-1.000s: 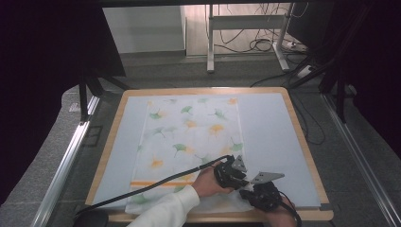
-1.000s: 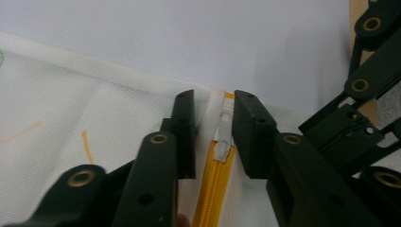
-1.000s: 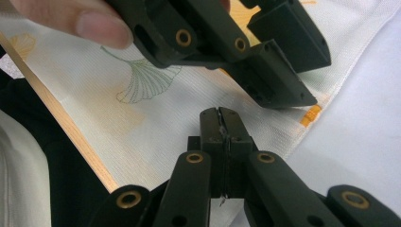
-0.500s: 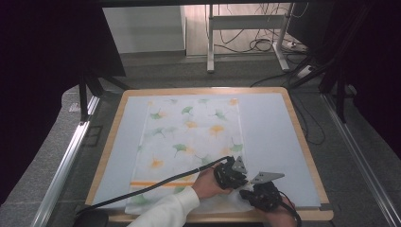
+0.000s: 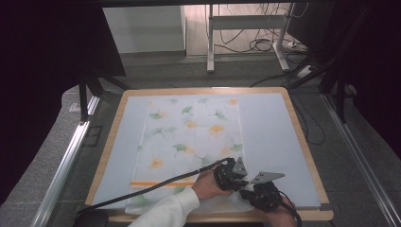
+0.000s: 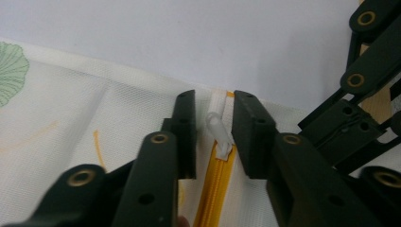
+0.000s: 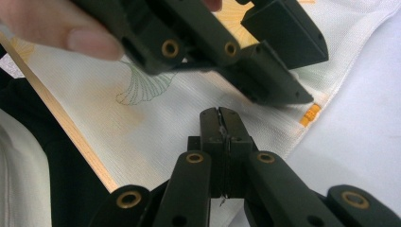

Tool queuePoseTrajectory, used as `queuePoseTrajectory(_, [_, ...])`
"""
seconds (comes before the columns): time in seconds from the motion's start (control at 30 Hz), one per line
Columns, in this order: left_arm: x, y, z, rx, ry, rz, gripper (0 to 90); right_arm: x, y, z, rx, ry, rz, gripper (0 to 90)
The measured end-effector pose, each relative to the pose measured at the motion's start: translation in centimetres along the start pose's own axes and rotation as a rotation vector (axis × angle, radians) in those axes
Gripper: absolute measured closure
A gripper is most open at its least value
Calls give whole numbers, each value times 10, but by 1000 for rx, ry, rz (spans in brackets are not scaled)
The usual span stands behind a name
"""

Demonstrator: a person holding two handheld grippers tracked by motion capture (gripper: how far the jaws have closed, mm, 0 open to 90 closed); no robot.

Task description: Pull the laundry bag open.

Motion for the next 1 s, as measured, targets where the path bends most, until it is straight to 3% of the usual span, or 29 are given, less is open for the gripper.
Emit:
queuePoseTrajectory(0.1, [0, 0, 1, 7, -8, -10, 791, 0, 0, 0, -1, 0, 1, 890])
queuePoseTrajectory(0.5, [0, -1, 2, 34, -9, -5, 841, 0, 1, 0, -5, -3, -5, 890])
queuePoseTrajectory(0.87, [0, -1, 3, 39, -10, 10, 847, 1, 7, 0, -20, -6, -68, 894])
queuePoseTrajectory(1.0, [0, -2, 3, 48, -4, 12, 847, -1, 13, 0, 19, -2, -92, 894])
Point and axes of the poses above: each handheld gripper's, and its own axes: z roughly backward along the jaws, x roughly out of its underside, y roughly to its right, the point moved 5 cm from there along -z, roughly forward along the jaws, and after that the axes turned 10 degrees about x, right-handed, at the moved point
